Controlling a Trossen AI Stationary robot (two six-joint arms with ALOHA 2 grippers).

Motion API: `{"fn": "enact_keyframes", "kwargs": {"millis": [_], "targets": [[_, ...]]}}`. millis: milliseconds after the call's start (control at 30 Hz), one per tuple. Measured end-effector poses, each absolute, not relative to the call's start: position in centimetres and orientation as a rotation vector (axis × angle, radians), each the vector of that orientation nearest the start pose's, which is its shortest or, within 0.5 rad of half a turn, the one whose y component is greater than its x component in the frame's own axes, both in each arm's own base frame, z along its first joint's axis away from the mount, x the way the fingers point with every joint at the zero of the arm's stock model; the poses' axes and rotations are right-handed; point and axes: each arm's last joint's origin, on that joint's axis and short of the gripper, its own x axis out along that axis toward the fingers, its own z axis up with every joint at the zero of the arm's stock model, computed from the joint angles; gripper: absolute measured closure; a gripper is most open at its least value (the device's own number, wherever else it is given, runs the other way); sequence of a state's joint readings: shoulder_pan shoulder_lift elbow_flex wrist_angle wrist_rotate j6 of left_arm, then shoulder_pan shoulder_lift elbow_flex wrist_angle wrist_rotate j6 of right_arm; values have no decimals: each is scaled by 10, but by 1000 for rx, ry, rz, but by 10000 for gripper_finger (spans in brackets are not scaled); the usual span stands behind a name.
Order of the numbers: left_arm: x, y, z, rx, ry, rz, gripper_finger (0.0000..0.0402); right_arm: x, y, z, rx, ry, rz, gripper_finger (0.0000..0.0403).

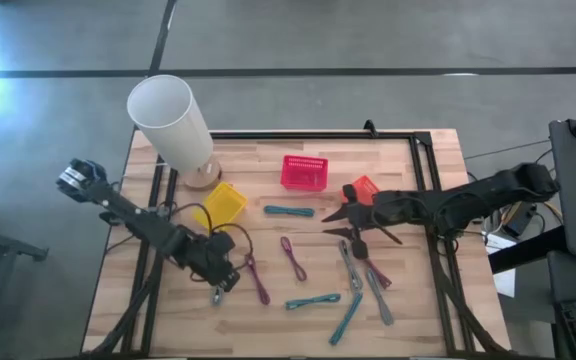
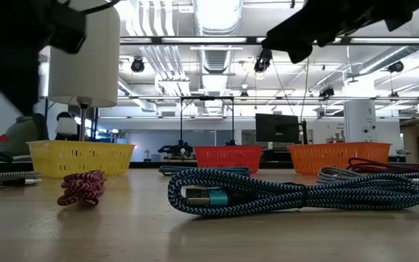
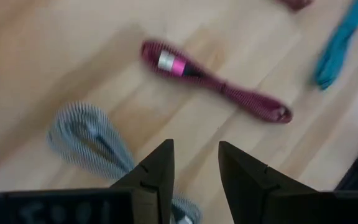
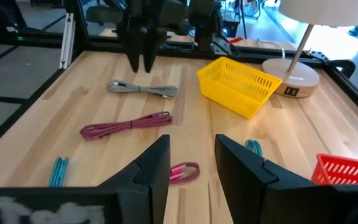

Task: Pick & Place USB Port
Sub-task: Put the top left black charger cable into the yellow bin

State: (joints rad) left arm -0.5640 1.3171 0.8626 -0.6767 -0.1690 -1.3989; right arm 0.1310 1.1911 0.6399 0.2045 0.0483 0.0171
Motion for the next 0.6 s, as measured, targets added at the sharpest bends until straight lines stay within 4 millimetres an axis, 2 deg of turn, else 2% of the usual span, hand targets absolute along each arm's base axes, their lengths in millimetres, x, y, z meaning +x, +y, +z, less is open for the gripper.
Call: {"fn": "enact_keyframes", "kwargs": {"millis": [233, 600], "targets": [[206, -140, 195, -874, 1170, 543, 284, 261, 33, 239, -10, 360, 79, 285], [210, -145, 162, -853, 1275, 713, 284, 264, 33, 240, -54, 350, 88, 280]]}}
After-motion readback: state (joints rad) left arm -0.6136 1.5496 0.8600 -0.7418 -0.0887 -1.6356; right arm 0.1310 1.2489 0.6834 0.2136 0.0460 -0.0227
